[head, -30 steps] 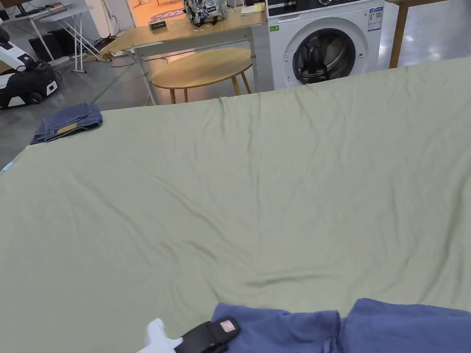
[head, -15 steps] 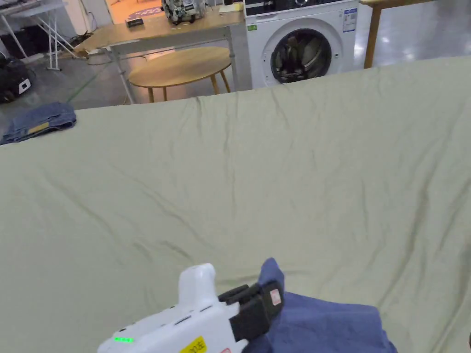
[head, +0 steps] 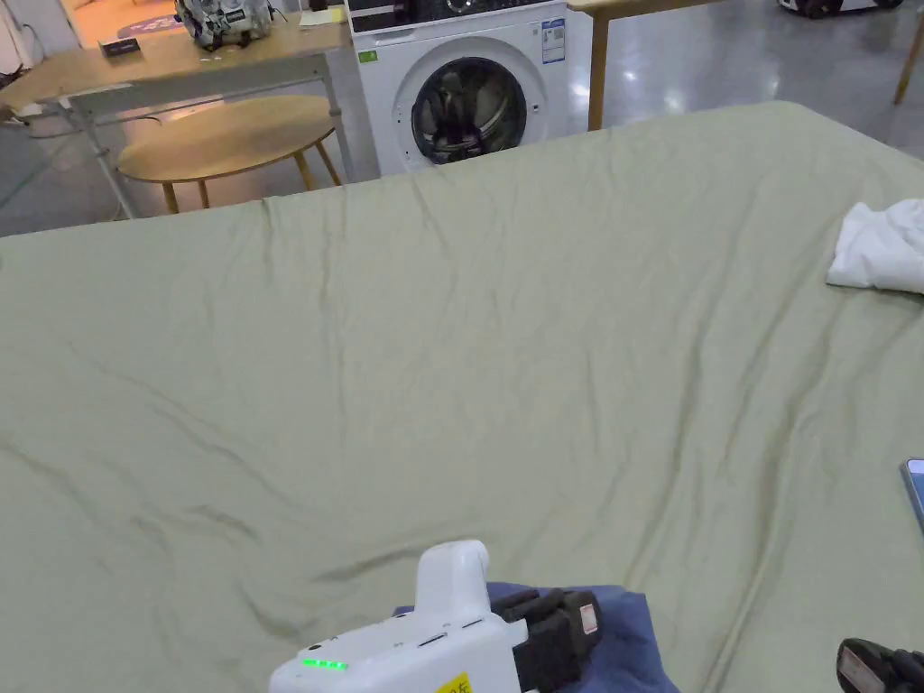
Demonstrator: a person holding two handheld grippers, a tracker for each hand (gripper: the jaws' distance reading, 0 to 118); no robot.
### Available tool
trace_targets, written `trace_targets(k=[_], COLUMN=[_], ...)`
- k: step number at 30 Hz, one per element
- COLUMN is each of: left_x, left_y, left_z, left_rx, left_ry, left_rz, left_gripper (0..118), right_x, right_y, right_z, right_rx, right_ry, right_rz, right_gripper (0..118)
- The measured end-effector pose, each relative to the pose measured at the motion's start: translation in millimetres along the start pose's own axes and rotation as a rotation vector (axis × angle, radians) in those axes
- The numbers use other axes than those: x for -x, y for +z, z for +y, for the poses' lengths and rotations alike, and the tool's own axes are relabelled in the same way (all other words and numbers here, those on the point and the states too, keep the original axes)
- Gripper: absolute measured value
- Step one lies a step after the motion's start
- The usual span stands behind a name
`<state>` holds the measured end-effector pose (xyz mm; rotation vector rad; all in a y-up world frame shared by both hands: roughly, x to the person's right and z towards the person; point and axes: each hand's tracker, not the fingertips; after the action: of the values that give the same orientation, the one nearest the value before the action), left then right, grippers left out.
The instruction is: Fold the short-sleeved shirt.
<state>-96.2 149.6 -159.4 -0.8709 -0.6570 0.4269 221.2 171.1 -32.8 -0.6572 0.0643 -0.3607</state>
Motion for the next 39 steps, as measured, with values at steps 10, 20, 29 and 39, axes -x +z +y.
trace_targets(k=[10, 20, 29, 39], left_x=[4, 114, 135, 164], left_y=[-13, 108, 34, 141], left_z=[-9, 1, -25, -11], left_rx=[0.049, -0.072, 0.105, -0.239], left_ry=[0.038, 0.385, 0.428, 0.575], left_rz=[-0.016, -0.067, -0.14, -0.245], left_gripper=[40, 79, 66, 23], right_x=[48, 75, 75, 79], right_y=[-22, -127, -119, -91], right_z=[-8, -34, -27, 2], right_rx=[0.088, 0.371, 0.372, 0.269], right_ry=[0.076, 0.256, 0.223, 0.126], right_rz=[0.144, 0.063, 0.067, 0.202], right_gripper=[0, 0, 0, 0])
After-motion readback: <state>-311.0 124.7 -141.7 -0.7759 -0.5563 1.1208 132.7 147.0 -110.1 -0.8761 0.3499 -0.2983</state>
